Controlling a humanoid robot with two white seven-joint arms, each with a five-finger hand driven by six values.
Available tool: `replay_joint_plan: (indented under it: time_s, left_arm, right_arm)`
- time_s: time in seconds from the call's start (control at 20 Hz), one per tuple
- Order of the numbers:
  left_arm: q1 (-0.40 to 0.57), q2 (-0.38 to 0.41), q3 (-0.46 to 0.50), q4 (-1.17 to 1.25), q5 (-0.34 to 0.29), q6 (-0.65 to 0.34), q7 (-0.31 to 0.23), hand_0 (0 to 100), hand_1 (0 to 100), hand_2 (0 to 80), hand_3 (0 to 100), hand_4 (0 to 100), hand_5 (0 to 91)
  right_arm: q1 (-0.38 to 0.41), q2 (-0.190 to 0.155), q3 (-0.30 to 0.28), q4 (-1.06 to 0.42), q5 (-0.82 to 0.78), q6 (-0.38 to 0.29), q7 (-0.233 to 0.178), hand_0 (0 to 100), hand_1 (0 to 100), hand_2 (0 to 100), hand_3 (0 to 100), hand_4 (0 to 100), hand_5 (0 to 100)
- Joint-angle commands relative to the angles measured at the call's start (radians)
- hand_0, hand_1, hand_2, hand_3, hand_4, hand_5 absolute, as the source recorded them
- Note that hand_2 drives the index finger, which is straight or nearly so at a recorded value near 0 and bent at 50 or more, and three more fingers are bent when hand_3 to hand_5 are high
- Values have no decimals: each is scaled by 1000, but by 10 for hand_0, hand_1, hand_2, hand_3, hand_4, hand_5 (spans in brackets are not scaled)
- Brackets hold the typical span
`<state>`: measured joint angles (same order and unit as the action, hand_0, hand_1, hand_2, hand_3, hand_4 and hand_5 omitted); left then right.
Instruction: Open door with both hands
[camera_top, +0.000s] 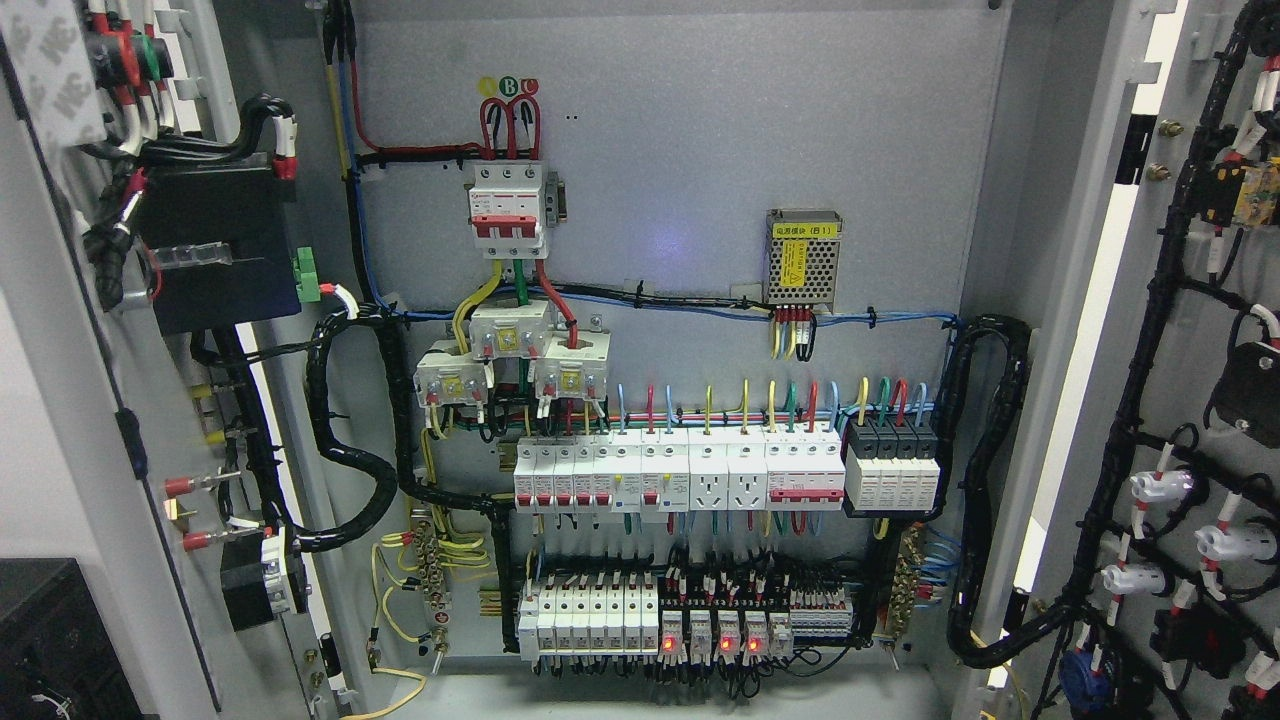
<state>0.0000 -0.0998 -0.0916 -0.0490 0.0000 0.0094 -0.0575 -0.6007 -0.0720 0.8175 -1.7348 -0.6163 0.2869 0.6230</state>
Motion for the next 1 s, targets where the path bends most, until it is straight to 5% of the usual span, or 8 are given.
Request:
replay_joint_plan:
  time_s: [0.0,0.95]
  left_arm:
    - [29,0,-2,-12,15,1,-1,120,556,0,0,0,0]
    - [49,5,-2,-34,14,-5,-1,120,556,0,0,0,0]
  right_arm:
    - [-4,54,19,1,30,3,-6,73,135,0,0,0,0]
    - [-7,93,19,6,53,40,-25,73,135,0,0,0,0]
